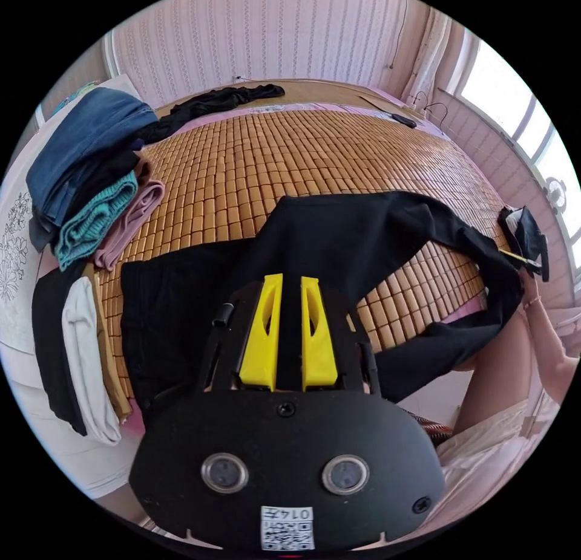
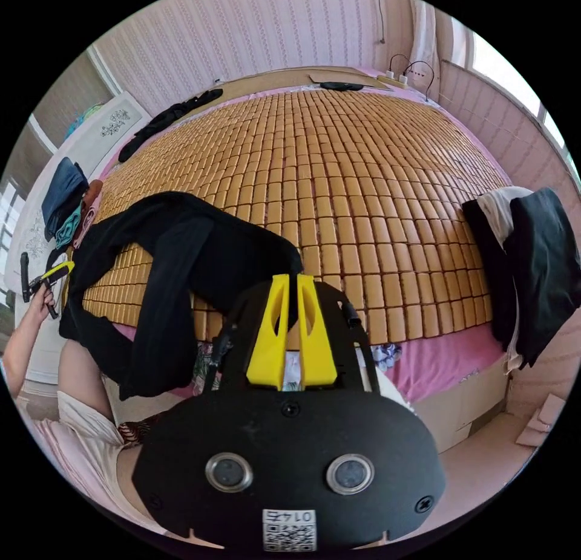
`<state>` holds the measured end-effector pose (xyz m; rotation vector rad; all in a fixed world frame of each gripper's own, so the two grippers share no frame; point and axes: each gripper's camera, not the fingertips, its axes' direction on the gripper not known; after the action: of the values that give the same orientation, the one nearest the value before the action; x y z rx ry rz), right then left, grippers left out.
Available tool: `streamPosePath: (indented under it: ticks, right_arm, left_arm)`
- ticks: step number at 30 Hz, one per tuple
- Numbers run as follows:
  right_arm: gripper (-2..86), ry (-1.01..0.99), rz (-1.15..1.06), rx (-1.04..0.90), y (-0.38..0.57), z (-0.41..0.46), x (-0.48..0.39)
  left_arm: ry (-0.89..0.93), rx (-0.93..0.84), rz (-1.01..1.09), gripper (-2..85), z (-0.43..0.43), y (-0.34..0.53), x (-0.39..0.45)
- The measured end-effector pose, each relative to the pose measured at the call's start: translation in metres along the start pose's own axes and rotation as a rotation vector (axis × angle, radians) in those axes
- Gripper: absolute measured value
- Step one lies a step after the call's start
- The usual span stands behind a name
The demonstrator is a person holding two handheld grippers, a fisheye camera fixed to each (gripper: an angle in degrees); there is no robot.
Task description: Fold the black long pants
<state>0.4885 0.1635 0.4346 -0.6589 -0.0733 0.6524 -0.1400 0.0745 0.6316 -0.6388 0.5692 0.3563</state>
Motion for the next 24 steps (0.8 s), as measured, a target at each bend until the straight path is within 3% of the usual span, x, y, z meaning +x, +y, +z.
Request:
streamPosePath:
  ticks: [7, 11, 13, 17, 21, 24]
  right_arm:
    - [1.3, 0.108, -0.042, 0.010, -0.100, -0.054, 0.048]
    - [2.2, 0.142, -0.008, -0.115, -0.171, -0.047, 0.079]
    - [3.4, 0.145, 0.039, -0.188, -0.178, -0.031, 0.087]
    - [7.4, 0.169, 0.025, -0.127, -0.140, -0.048, 0.070]
    - [16.8, -0.056, 0.086, -0.079, -0.069, -0.089, 0.077]
    - [16.4, -0.342, 0.239, -0.059, -0.016, -0.103, 0.107]
  left_arm:
    - [0.016, -0.060, 0.007, 4.7, 0.058, -0.031, 0.001]
    - [0.078, 0.063, -0.032, 4.3, 0.061, -0.037, 0.007]
    - [0.084, -0.037, -0.014, 4.7, 0.086, -0.040, 0.016]
    - [0.048, -0.007, 0.017, 4.8, 0.090, -0.034, 0.030]
    - [0.182, 0.074, 0.081, 5.4, 0.054, -0.013, 0.049]
    - [0.277, 0.109, 0.217, 6.9, 0.021, 0.025, 0.086]
